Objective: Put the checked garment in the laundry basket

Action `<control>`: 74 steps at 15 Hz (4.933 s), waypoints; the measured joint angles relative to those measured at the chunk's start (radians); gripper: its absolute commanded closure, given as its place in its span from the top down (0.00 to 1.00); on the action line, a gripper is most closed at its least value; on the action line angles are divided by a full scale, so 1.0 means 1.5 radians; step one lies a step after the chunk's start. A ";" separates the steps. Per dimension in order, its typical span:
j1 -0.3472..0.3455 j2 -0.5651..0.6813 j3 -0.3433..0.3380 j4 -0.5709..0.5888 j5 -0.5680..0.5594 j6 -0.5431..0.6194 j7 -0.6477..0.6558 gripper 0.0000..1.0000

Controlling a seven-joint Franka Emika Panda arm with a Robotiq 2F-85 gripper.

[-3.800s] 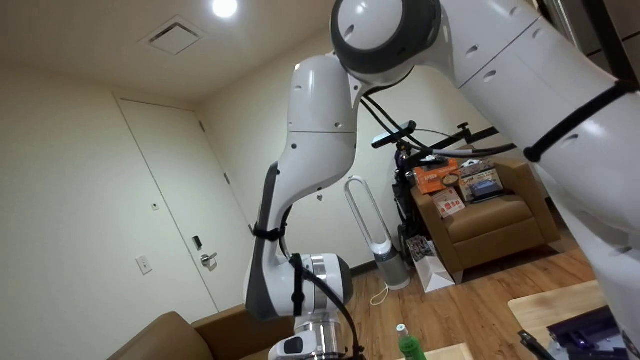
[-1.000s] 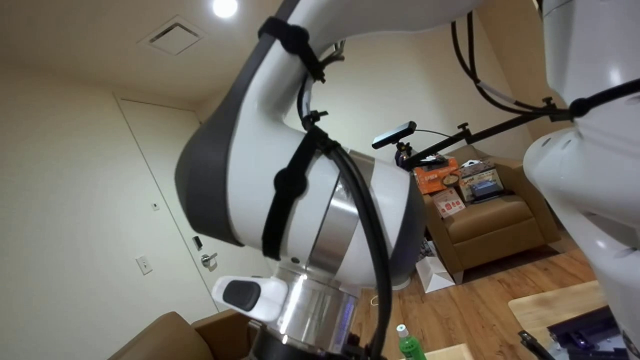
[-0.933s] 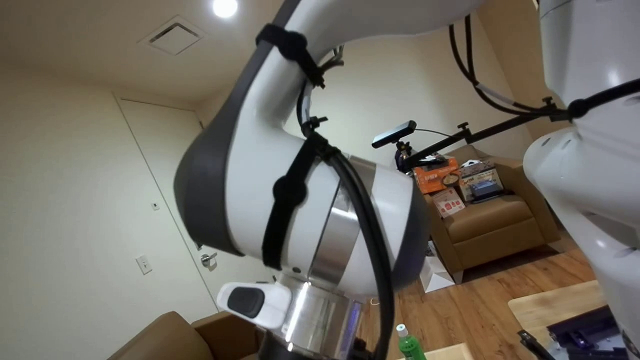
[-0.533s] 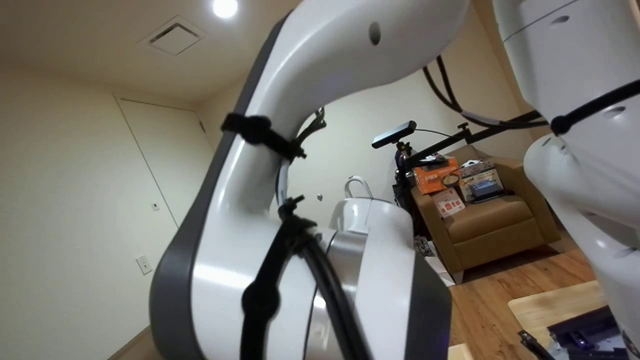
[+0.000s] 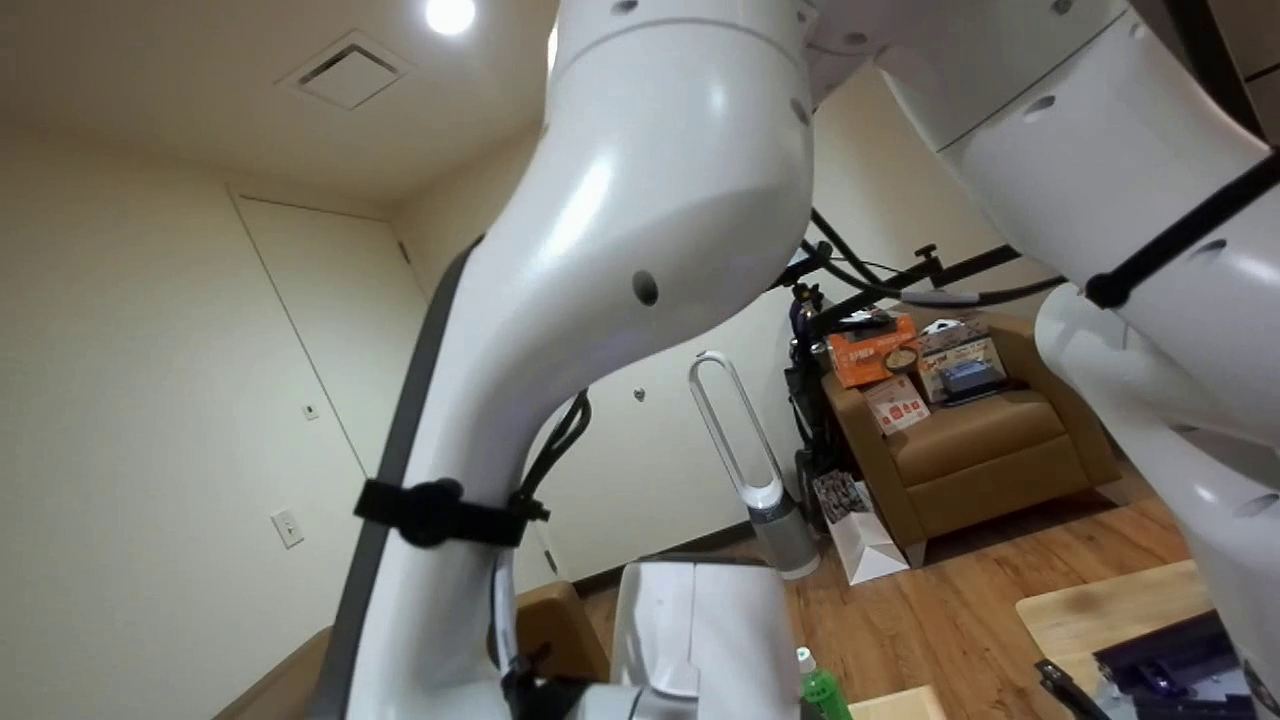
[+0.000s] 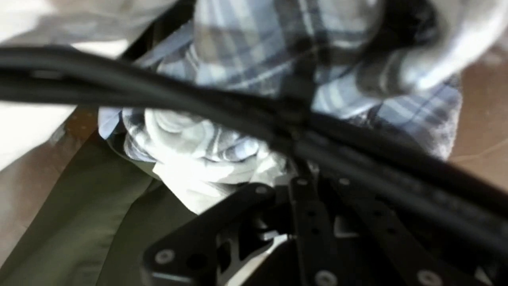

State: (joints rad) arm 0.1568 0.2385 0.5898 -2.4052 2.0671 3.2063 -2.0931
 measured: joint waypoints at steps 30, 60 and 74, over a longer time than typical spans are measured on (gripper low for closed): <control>0.403 0.294 -0.391 0.137 0.359 0.167 -0.021 1.00; 0.989 0.050 -1.057 -0.013 0.355 0.165 0.120 1.00; 1.095 -0.043 -1.381 -0.080 0.323 0.161 0.089 1.00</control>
State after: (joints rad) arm 1.7991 0.1742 -1.4820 -2.5257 2.5521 3.4484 -1.9593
